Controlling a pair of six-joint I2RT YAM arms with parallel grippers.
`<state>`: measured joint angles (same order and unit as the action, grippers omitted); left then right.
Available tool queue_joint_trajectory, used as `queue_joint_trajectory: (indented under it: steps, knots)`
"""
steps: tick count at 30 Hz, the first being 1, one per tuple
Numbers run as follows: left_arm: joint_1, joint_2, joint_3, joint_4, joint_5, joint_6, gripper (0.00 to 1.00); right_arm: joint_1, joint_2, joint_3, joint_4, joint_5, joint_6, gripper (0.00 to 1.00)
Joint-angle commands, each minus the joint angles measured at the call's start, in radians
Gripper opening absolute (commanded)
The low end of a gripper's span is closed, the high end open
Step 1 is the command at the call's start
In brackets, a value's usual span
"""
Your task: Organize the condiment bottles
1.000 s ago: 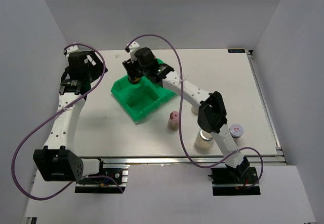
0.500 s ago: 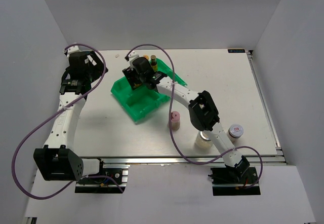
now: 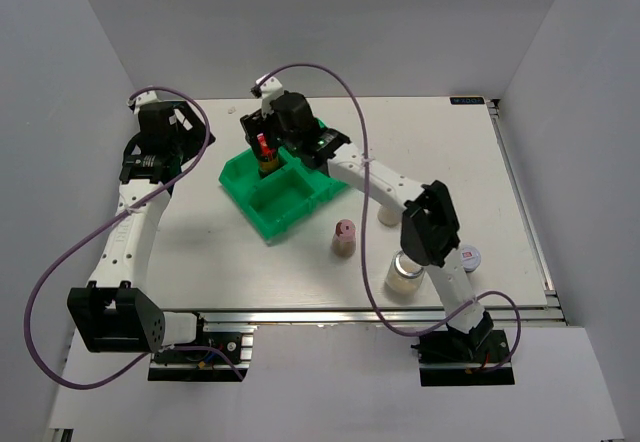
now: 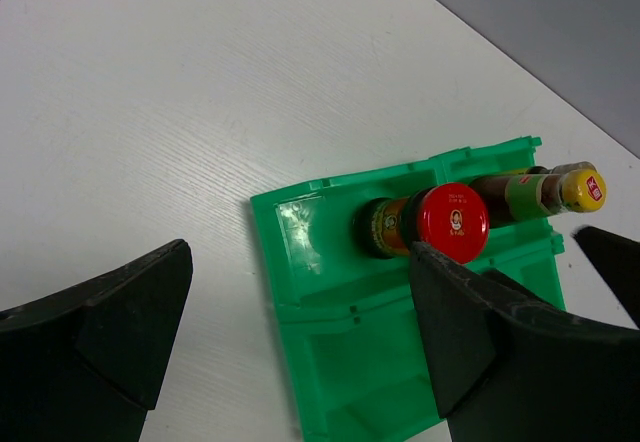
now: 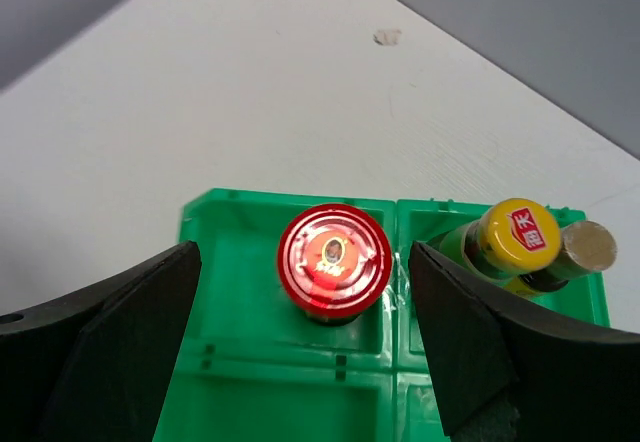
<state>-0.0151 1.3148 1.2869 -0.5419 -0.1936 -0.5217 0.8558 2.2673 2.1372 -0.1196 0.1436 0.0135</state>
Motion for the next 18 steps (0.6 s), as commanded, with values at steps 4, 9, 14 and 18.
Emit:
queue_joint_trajectory:
  steps: [4, 9, 14, 18]
  knots:
    - [0.0, -0.023, 0.029, -0.042, 0.048, -0.057, 0.98, 0.005, -0.366, -0.287, 0.078, -0.017, 0.084, 0.89]
    - [-0.133, -0.003, 0.021, -0.069, 0.027, -0.063, 0.98, -0.03, -0.72, -0.679, 0.094, 0.187, 0.181, 0.89]
    - [-0.379, 0.011, 0.049, -0.06, 0.012, -0.025, 0.98, -0.185, -1.084, -1.024, -0.052, 0.241, 0.347, 0.89]
    - [-0.55, 0.052, 0.055, -0.018, 0.074, 0.046, 0.98, -0.39, -1.283, -1.157, -0.242, 0.359, 0.425, 0.89]
